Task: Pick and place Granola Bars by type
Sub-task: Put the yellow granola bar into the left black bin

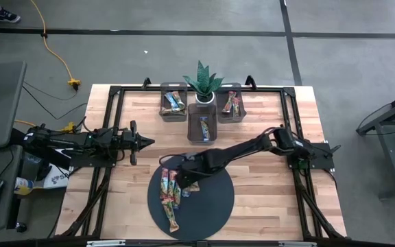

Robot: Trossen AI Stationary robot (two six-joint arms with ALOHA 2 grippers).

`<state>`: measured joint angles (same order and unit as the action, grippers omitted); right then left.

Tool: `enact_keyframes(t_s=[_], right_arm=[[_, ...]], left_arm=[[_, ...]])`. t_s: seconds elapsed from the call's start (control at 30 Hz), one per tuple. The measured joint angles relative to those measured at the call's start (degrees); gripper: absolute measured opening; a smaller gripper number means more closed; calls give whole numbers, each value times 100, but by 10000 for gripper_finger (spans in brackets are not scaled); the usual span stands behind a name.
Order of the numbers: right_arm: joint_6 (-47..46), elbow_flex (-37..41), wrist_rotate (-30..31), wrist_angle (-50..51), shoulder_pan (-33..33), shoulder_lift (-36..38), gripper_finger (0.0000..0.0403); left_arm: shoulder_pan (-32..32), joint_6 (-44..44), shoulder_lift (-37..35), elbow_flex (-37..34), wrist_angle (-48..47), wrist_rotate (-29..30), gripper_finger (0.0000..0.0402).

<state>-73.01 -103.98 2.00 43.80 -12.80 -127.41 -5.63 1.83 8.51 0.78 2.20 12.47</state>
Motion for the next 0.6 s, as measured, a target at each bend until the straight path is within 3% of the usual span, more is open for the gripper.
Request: enact_keyframes(t_s=[0.2,0.6], right_arm=[[352,-7,-36,-857,1,158,38],[2267,-20,201,-3106,215,214,35]], left_arm=[[-2,-1,-1,2,-2,0,1],[0,0,-2,2,2,0,1]])
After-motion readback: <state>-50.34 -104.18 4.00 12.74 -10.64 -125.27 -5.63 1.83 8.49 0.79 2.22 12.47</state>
